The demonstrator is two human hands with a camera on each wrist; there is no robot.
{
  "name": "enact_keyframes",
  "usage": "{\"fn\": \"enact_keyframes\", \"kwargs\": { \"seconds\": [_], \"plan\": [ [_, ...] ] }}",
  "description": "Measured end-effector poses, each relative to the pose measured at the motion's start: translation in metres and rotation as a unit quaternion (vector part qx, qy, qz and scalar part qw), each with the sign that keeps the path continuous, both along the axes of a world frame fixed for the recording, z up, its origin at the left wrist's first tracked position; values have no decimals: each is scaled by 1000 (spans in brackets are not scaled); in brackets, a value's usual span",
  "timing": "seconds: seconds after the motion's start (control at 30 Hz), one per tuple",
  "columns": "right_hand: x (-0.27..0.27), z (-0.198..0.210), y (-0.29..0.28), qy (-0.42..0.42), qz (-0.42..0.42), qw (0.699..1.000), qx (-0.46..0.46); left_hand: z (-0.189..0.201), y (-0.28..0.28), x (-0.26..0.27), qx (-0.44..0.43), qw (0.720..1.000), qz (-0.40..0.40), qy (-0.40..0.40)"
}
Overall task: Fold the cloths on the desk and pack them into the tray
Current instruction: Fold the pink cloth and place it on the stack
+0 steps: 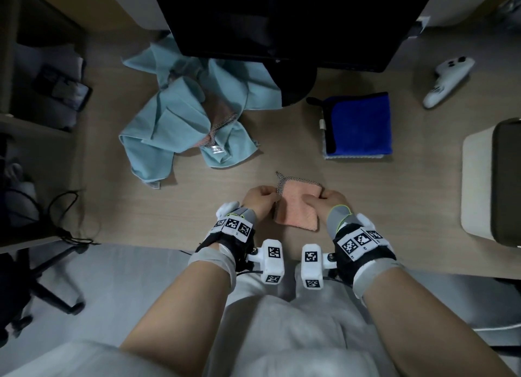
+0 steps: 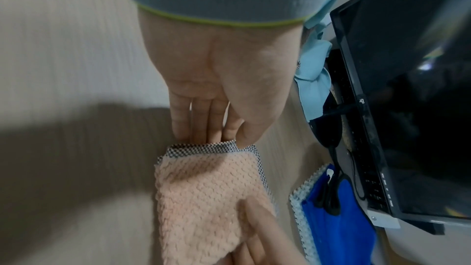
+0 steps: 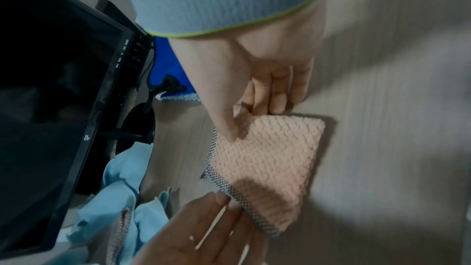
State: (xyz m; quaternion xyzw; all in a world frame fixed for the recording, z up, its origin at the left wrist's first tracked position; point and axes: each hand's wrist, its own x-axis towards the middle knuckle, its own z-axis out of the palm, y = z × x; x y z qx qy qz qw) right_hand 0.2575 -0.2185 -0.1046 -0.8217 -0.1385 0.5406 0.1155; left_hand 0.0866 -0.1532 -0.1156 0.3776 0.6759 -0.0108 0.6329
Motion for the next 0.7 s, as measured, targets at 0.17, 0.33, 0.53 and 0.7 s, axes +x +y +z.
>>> {"fn": "enact_keyframes", "kwargs": {
  "seconds": [0.17,0.33,0.53,0.7],
  "plan": [
    [-12,23,18,67,-54,995,58,9,14,3,-15,999,32,-16],
    [1,56,56,114,-105,978,137,41,49,24,-21,996,36,-76],
    [45,83,80,60,-134,973,178,67,81,67,4,991,10,-133],
    [94,82,88,-23,-94,979,180,74,90,109,67,990,-9,-122]
  ]
}}
